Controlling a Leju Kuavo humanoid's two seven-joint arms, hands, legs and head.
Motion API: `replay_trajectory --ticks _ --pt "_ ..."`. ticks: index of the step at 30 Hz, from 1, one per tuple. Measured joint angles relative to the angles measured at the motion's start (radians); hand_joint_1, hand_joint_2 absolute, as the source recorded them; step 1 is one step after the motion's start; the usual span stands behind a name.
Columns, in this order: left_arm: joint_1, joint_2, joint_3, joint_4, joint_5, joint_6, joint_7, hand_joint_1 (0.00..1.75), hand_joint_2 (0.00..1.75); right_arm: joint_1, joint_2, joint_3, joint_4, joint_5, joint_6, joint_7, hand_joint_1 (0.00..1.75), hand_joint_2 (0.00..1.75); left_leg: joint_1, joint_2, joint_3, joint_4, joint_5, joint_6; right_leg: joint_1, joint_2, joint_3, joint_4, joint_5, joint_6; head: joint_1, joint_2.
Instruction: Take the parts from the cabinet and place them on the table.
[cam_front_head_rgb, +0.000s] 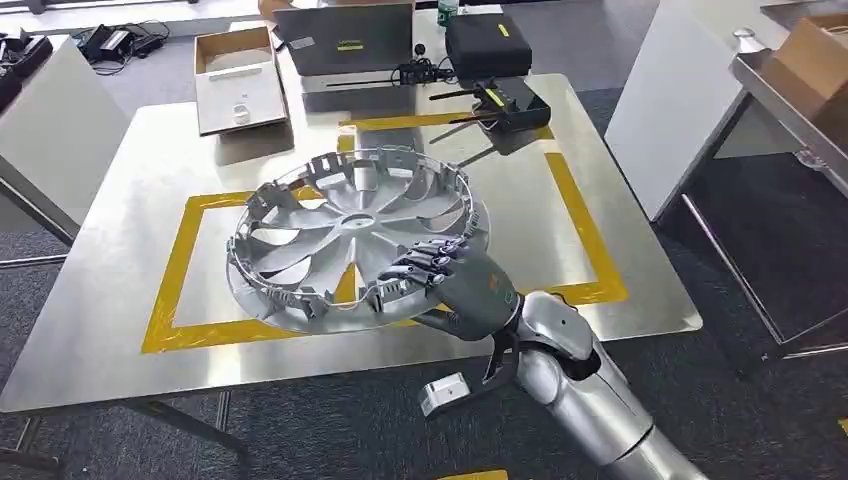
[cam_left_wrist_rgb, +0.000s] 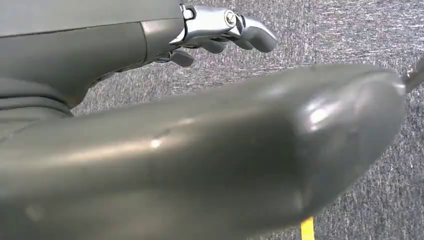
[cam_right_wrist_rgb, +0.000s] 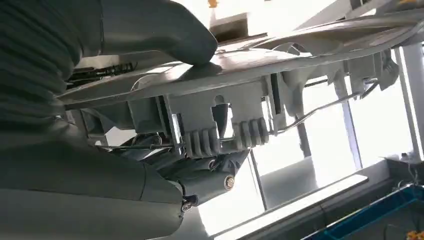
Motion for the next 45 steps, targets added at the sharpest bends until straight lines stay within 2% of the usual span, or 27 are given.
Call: replay_trajectory --ticks 3,6,8,10,13,15,18,22,29,37,38,41,42,45 --pt "0.000 -0.008 -0.005 0.000 -0.018 -0.003 0.007 0.00 0.00 -0.062 0.008 0.015 0.093 -0.004 -0.018 0.027 1.75 1.75 0.000 0.000 0.001 0.000 0.001 -0.002 0.000 0.000 0.001 0.000 0.000 0.000 0.000 0.000" --pt "0.004 -0.015 -0.013 0.000 -0.036 -0.008 0.028 0.00 0.00 -0.138 0.028 0.026 0.234 0.016 -0.081 0.063 1.75 1.75 0.000 0.000 0.004 0.000 0.001 -0.003 -0.002 0.000 0.004 0.000 0.001 0.000 0.000 0.000" --pt "0.006 -0.019 -0.023 0.001 -0.048 -0.009 0.034 0.00 0.00 -0.187 0.041 0.028 0.340 0.043 -0.142 0.105 1.75 1.75 0.000 -0.001 0.005 0.000 0.002 -0.003 -0.002 0.000 0.005 -0.001 0.001 0.000 0.000 0.000" --pt "0.006 -0.022 -0.029 0.001 -0.057 -0.009 0.039 0.00 0.00 -0.234 0.045 0.027 0.451 0.088 -0.207 0.173 1.75 1.75 0.000 -0.003 0.005 0.000 0.002 -0.003 -0.003 -0.002 0.007 -0.001 0.002 0.000 0.000 0.000" --pt "0.006 -0.026 -0.030 0.001 -0.066 -0.009 0.036 0.00 0.00 -0.324 0.046 0.015 0.638 0.118 -0.257 0.276 1.75 1.75 -0.001 -0.004 0.007 0.001 0.002 -0.003 -0.003 -0.002 0.008 -0.003 0.002 0.002 0.000 0.000" --pt "0.006 -0.027 -0.031 0.001 -0.069 -0.013 0.026 0.00 0.00 -0.370 0.041 -0.014 0.754 0.115 -0.294 0.313 1.75 1.75 -0.001 -0.006 0.006 0.001 0.002 -0.003 -0.003 -0.003 0.009 -0.004 0.003 0.002 0.000 0.000" --pt "0.007 -0.029 -0.031 0.001 -0.071 -0.016 0.023 0.00 0.00 -0.413 0.031 -0.052 0.875 0.115 -0.319 0.320 1.75 1.75 -0.002 -0.004 0.006 0.001 0.001 -0.002 -0.005 -0.001 0.009 -0.004 0.003 0.002 0.000 0.000" --pt "0.004 -0.030 -0.031 0.000 -0.074 -0.016 0.019 0.00 0.00 -0.441 0.029 -0.071 0.962 0.116 -0.326 0.322 1.75 1.75 -0.002 0.000 0.007 0.001 -0.001 0.000 -0.005 0.002 0.009 -0.005 0.002 0.003 0.000 0.000" --pt "0.006 -0.031 -0.038 0.001 -0.077 -0.016 0.016 0.00 0.00 -0.462 0.017 -0.121 1.035 0.090 -0.337 0.383 1.75 1.75 -0.003 -0.002 0.008 0.001 0.000 0.000 -0.004 -0.001 0.009 -0.006 0.002 0.003 0.000 0.000" --pt "0.013 -0.029 -0.039 0.001 -0.085 0.002 0.019 0.00 0.00 -0.469 -0.013 -0.187 1.080 0.067 -0.347 0.344 1.75 1.75 -0.002 -0.001 0.008 0.001 0.000 0.000 -0.005 0.000 0.010 -0.006 0.002 0.004 0.000 0.000" --pt "0.012 -0.029 -0.040 0.001 -0.090 0.008 0.020 0.00 1.75 -0.468 -0.013 -0.194 1.080 0.067 -0.347 0.338 0.00 0.00 -0.002 -0.001 0.008 0.001 0.000 0.000 -0.005 0.000 0.010 -0.006 0.002 0.004 0.000 0.000" --pt "0.008 -0.028 -0.046 0.001 -0.102 0.021 0.019 0.00 1.75 -0.467 -0.013 -0.215 1.081 0.065 -0.347 0.315 0.00 0.00 -0.002 -0.001 0.008 0.001 0.000 0.000 -0.005 -0.001 0.010 -0.006 0.002 0.004 0.000 0.000" --pt "0.007 -0.027 -0.046 0.001 -0.105 0.024 0.019 0.00 0.00 -0.467 -0.013 -0.223 1.081 0.063 -0.348 0.304 0.00 0.00 -0.002 -0.001 0.008 0.001 0.000 0.000 -0.004 -0.001 0.010 -0.006 0.002 0.004 0.000 0.000" --pt "0.004 -0.027 -0.047 0.000 -0.106 0.042 0.018 0.00 0.00 -0.468 -0.013 -0.241 1.081 0.058 -0.351 0.276 0.00 0.00 -0.002 -0.001 0.008 0.001 0.000 0.000 -0.004 -0.001 0.011 -0.006 0.002 0.004 0.000 0.000"
